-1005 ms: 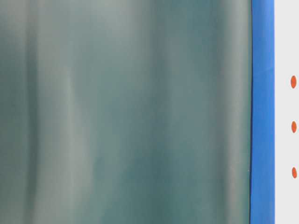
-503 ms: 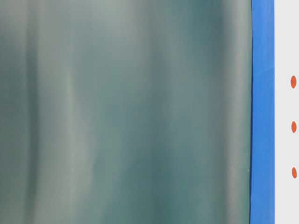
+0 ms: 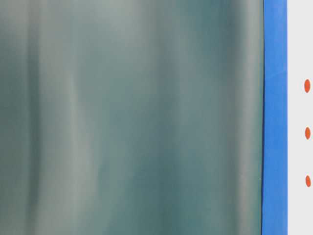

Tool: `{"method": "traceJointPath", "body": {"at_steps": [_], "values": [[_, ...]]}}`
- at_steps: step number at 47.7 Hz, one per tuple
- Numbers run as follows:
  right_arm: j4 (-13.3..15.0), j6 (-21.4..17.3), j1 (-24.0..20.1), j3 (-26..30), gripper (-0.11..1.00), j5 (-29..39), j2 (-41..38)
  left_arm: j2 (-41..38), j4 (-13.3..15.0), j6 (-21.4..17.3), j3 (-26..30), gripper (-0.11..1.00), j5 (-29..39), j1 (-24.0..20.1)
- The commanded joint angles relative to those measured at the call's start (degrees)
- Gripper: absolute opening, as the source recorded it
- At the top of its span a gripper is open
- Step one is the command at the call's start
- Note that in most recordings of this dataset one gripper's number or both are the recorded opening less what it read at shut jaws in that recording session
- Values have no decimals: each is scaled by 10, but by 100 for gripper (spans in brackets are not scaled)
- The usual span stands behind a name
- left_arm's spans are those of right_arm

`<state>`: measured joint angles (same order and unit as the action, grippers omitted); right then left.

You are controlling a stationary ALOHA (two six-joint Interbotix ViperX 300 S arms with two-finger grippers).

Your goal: Touch the tip of the soldering iron to the tip of the solder at the mark.

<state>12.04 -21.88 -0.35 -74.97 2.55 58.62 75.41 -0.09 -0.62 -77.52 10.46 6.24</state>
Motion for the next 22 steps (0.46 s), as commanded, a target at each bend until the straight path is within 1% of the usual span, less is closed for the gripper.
{"method": "traceJointPath", "body": {"at_steps": [1, 22], "values": [[2, 0, 0, 10, 80, 4, 1, -4, -1, -1, 6, 75, -2, -2], [3, 1, 0, 9, 80, 9, -1, -4, -1, -1, 6, 75, 4, -2]]}}
